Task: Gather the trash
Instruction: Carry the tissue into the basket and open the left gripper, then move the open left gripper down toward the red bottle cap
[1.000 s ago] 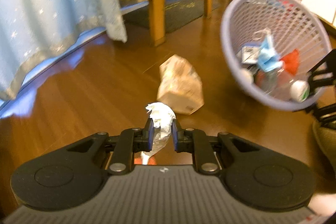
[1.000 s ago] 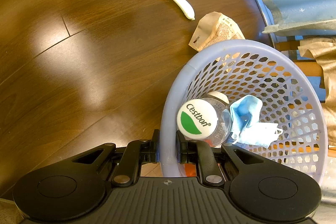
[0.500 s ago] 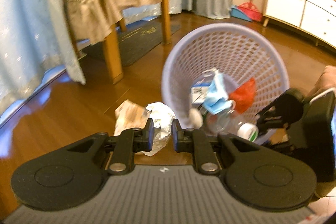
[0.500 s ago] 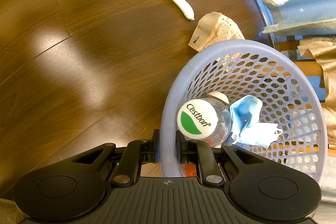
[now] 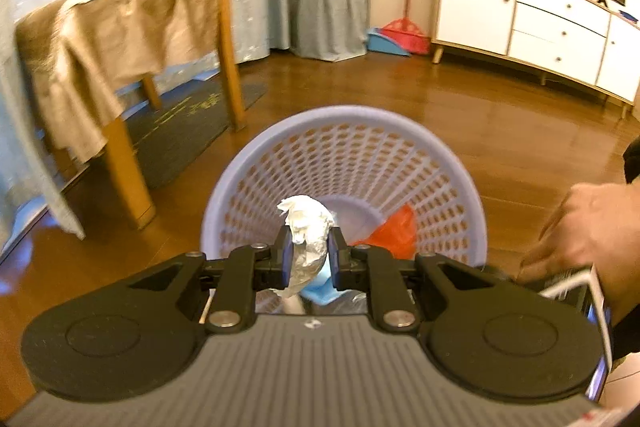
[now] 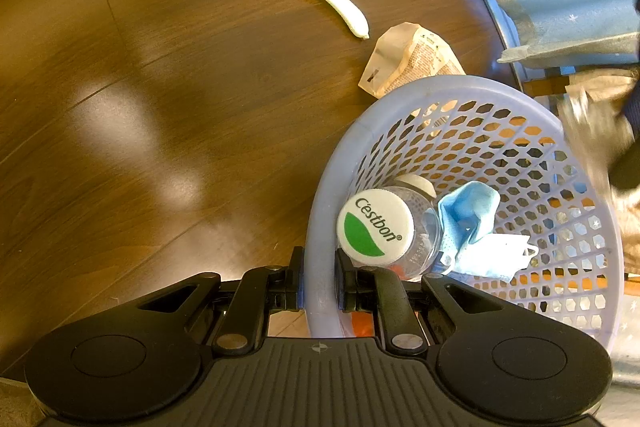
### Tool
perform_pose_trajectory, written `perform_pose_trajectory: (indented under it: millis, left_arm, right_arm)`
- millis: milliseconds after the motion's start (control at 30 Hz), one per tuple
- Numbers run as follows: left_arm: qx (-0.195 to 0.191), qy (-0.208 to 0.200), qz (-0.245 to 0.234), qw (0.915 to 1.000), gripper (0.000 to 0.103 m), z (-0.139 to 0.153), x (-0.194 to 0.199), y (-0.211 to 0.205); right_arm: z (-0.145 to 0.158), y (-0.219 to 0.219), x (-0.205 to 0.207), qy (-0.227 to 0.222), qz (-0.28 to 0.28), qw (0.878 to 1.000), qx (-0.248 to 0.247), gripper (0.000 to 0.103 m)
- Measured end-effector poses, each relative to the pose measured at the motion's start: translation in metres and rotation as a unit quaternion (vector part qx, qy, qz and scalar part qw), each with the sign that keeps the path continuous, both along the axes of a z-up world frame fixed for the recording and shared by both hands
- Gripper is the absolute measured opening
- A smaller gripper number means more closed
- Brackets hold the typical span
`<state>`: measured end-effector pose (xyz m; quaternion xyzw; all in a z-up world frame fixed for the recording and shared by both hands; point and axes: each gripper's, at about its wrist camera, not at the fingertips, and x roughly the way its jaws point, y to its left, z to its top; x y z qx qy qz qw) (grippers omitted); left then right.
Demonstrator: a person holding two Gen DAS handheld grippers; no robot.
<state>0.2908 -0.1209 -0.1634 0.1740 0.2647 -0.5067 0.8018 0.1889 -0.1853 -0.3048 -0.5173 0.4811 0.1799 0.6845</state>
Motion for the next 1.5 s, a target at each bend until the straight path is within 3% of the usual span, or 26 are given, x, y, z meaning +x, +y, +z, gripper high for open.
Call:
perform_pose_trajectory:
  millis: [133,167,200,233,633,833,1200,1500]
  left_arm:
    - [-0.009,0.008,-0.016,0.9998,0.021,-0.002,0.000,-0.018]
    - [-0.013,0.010,-0.019,0.9997,0.028,-0.004,0.000,-0.022]
    - [-0.014,0.012,-0.022,0.9996,0.043,-0.005,0.000,-0.026]
    - [-0.017,0.014,-0.025,0.9994,0.045,-0.006,0.000,-0.028]
    - [-0.005,0.006,0.011,0.9999,0.044,-0.009,0.009,-0.009]
    - [0.001,-0.001,0.054,0.9985,0.044,-0.008,0.020,0.016]
    - [0.022,-0.008,0.141,0.9898,0.048,-0.018,0.035,0.074]
    - [0.059,0.000,0.174,0.9829,0.055,-0.042,0.030,0.108]
  right_arm:
    - [0.000,-0.002,0.000,-0.001,-0.002,1.000,0.003,0.010]
    - [0.000,-0.002,-0.001,-0.001,-0.002,1.000,0.004,0.010]
    - [0.000,-0.003,-0.001,-0.002,-0.002,1.000,0.004,0.010]
    - [0.001,-0.003,-0.001,-0.002,-0.003,1.000,0.005,0.010]
    - [0.002,-0.006,-0.003,-0.003,-0.005,1.000,0.008,0.010]
    - [0.003,-0.006,-0.002,-0.003,-0.006,1.000,0.009,0.011]
    - [0.002,-0.005,-0.003,-0.002,-0.006,1.000,0.008,0.011]
    - [0.002,-0.005,-0.003,-0.002,-0.006,1.000,0.008,0.011]
